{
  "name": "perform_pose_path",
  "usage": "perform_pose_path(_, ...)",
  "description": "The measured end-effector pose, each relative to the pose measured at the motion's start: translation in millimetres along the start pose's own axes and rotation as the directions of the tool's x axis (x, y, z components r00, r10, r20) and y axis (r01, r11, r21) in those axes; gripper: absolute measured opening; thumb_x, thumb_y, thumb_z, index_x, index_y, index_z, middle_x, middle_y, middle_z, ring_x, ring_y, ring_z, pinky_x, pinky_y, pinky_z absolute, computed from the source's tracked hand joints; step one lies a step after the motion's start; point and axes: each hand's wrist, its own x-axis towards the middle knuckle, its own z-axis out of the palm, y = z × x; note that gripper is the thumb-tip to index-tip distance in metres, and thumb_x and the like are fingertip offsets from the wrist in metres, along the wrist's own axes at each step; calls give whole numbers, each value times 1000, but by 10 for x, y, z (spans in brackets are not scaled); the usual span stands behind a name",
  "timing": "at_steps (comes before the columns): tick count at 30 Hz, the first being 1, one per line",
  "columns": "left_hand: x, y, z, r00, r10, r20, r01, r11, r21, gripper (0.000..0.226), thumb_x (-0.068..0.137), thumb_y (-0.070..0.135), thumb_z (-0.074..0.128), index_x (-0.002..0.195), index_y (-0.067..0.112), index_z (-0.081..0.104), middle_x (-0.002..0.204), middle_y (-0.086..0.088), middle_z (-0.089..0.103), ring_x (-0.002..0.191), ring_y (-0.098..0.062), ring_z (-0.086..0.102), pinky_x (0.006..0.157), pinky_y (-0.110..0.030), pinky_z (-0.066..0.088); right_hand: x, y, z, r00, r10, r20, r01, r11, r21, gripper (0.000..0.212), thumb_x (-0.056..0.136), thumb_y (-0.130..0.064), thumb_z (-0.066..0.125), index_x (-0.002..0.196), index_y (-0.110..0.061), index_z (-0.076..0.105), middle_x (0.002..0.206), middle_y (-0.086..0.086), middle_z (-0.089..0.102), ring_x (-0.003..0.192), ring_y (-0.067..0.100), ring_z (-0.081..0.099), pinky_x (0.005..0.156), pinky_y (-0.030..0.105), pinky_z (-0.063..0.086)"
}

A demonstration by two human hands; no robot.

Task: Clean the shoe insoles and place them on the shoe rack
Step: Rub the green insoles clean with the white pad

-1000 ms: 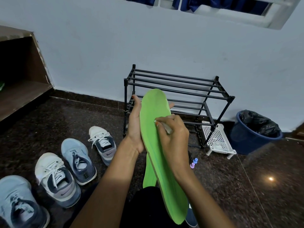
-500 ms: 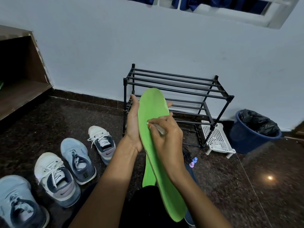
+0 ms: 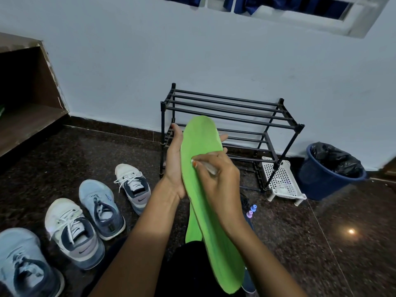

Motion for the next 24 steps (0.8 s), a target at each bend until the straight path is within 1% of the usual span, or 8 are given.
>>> perform_pose_path(2,8,-6,-17,1000,-2,8,2,1000,-4,91,83,75,16,123,6,60,133,-23,54,100,-28,66,81,-36,55,43,4,13,1000,5,-24,-5,1000,15,10,82,2,63,87,-2,71,84,4,58,82,-14,51,73,-1,34)
perform_pose_path(5,7,-7,-31,1000,-3,5,3,1000,-5,91,82,76,16,135,10,49,134,-19,55,105,-28,61,92,-44,48,-56,-6,23,1000,-3,-5,3,1000,24,11,81,0,64,87,-6,72,83,2,59,82,-7,53,73,2,36)
perform_pose_path(7,2,6,-32,1000,6,2,-6,1000,-26,88,83,76,18,131,11,53,134,-18,56,102,-28,59,92,-44,47,-191,-27,21,999,0,52,-3,998,68,12,81,-2,63,86,-7,72,82,2,59,81,-3,55,71,5,39)
perform_pose_path(10,2,22,-21,1000,13,0,-13,999,-47,86,83,76,19,127,11,54,133,-19,56,96,-27,59,82,-41,52,-326,-52,16,995,-24,94,15,995,94,12,80,-5,61,85,-7,72,81,-1,59,80,-3,56,68,5,39)
perform_pose_path(13,-2,8,-9,1000,4,-5,-4,999,-35,88,82,76,19,125,9,57,133,-19,56,100,-28,57,82,-41,53,-252,-12,-2,996,-31,84,27,998,51,11,80,-3,63,85,-7,72,81,1,59,80,-2,55,69,4,38)
perform_pose_path(16,-1,-2,-7,1000,-2,-16,2,1000,8,89,83,75,16,130,9,54,134,-20,55,111,-32,58,88,-41,51,-73,51,-18,1000,-27,14,27,999,-17,11,81,-1,64,86,-7,71,81,-5,55,82,-5,53,73,3,37)
perform_pose_path(20,6,-2,-18,1000,2,-27,-2,1000,3,88,84,75,15,127,10,55,133,-20,55,110,-31,61,88,-37,54,-10,62,12,1000,3,-24,-4,1000,-22,12,82,1,63,88,-6,71,83,-7,54,83,-7,52,75,2,36)
perform_pose_path(24,-10,21,-11,999,4,-42,-6,1000,-31,87,82,75,19,129,10,54,132,-17,57,103,-28,58,84,-41,52,-219,-1,9,999,-17,35,16,999,28,11,80,-2,63,85,-6,72,81,0,58,81,-6,53,71,2,37)
